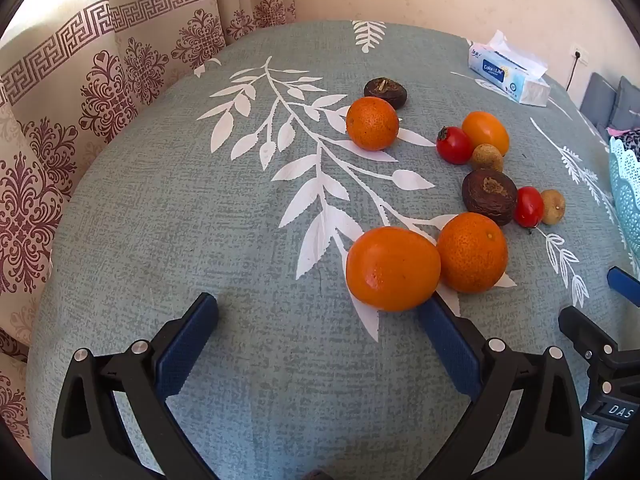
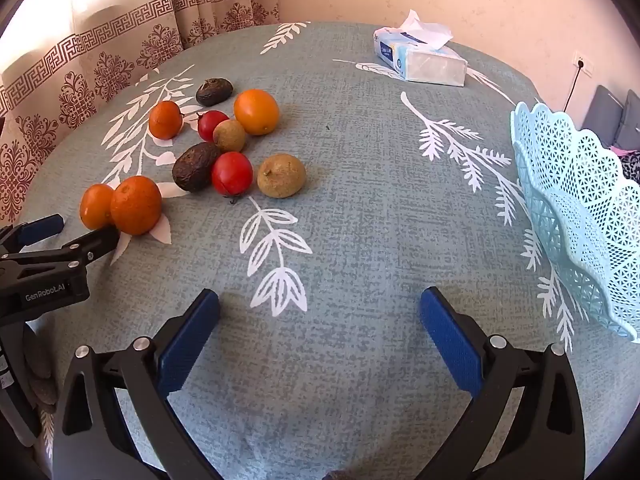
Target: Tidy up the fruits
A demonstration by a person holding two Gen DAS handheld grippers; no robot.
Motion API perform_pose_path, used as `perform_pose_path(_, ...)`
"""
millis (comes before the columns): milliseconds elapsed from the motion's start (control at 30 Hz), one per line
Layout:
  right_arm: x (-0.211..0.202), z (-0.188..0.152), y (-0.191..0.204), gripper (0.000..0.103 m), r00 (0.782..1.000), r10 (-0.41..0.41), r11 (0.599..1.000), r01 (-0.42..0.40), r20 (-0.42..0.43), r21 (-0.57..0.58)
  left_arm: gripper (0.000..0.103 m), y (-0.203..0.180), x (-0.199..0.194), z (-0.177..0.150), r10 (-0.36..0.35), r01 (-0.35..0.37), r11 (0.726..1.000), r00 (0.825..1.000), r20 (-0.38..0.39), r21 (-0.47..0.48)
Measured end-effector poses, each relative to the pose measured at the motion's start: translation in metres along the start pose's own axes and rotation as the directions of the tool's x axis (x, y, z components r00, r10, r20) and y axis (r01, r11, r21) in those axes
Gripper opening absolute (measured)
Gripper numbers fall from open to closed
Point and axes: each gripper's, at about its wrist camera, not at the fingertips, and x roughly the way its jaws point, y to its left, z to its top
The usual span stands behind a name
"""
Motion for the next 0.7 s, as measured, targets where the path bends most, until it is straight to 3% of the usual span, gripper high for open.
perform_pose_path(700,0.0000,-0.0002,-0.0005,0.101,1.000,0.019,1.000,-0.019,-0.019,-0.024,0.098,-0.0011,-0.0002,-0.0005,-0.001,0.001,1.000,1.000,0.000,0.000)
